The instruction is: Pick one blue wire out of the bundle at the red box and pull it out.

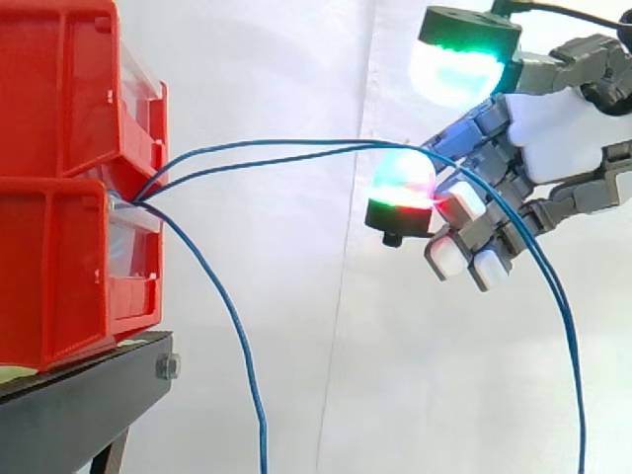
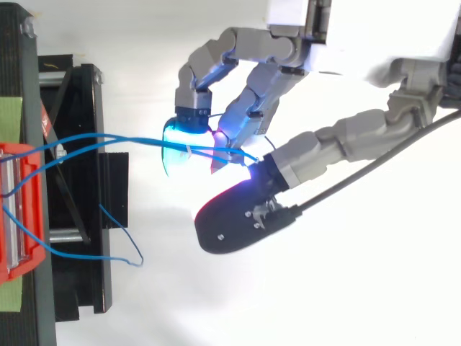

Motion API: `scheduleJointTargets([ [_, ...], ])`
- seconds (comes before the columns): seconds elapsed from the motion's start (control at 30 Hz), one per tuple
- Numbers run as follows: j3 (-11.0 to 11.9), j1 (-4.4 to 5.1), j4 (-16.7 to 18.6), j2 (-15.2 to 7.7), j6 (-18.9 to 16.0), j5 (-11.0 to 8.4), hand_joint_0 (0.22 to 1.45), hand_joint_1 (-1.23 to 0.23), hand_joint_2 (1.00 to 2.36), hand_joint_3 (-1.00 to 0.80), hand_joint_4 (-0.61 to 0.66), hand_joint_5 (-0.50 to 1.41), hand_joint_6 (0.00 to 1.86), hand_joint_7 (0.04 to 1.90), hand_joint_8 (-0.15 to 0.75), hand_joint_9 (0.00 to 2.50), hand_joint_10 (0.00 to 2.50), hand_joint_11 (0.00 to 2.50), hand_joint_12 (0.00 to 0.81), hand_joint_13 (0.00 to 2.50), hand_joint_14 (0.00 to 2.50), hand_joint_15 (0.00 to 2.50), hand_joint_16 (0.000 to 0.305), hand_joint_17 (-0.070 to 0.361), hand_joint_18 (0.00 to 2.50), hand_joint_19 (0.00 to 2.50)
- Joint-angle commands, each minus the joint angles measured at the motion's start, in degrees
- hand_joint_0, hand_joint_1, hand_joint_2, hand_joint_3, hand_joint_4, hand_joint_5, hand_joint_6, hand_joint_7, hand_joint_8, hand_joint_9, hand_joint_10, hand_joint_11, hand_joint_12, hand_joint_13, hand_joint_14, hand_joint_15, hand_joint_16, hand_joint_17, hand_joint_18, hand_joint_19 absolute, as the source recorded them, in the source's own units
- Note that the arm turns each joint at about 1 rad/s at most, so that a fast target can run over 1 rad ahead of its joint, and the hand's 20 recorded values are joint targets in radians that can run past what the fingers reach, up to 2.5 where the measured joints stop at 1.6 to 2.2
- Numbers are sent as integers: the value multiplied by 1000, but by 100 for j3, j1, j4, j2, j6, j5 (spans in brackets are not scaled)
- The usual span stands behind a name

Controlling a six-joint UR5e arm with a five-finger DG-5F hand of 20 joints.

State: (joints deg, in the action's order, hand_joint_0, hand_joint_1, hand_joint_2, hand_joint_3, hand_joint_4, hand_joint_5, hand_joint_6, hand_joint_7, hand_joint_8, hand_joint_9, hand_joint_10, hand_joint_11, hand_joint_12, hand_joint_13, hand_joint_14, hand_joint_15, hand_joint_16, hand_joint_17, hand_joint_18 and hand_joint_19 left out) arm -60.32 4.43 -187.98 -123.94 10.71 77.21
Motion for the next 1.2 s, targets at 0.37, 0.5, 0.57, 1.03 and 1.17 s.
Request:
scheduleJointTargets([
  [0.37, 2, -12, -160, 2, 19, 22, 582, -750, 1014, -112, 213, -153, 895, 973, 400, 1031, 13, 753, 465, 843, 11, 420, 59, 133, 828, 555],
  [0.5, 2, -21, -160, 2, 19, 31, 614, -830, 1017, -106, 141, -181, 933, 898, 372, 942, 14, 776, 440, 791, 12, 416, 55, 124, 791, 548],
  [0.57, 2, -21, -169, 2, 19, 31, 631, -855, 1017, -131, 162, -194, 934, 879, 360, 905, 12, 776, 431, 776, 13, 419, 53, 120, 772, 539],
  [1.03, 2, -74, -178, 2, 10, 40, 597, -469, 1010, -381, 215, -104, 792, 1010, 340, 1053, 13, 639, 414, 806, 13, 426, 50, 113, 737, 616],
  [1.17, 2, -74, -187, 2, 10, 40, 589, -556, 1017, -242, 213, -81, 767, 1046, 353, 1118, 16, 656, 415, 855, 13, 431, 49, 111, 766, 605],
])
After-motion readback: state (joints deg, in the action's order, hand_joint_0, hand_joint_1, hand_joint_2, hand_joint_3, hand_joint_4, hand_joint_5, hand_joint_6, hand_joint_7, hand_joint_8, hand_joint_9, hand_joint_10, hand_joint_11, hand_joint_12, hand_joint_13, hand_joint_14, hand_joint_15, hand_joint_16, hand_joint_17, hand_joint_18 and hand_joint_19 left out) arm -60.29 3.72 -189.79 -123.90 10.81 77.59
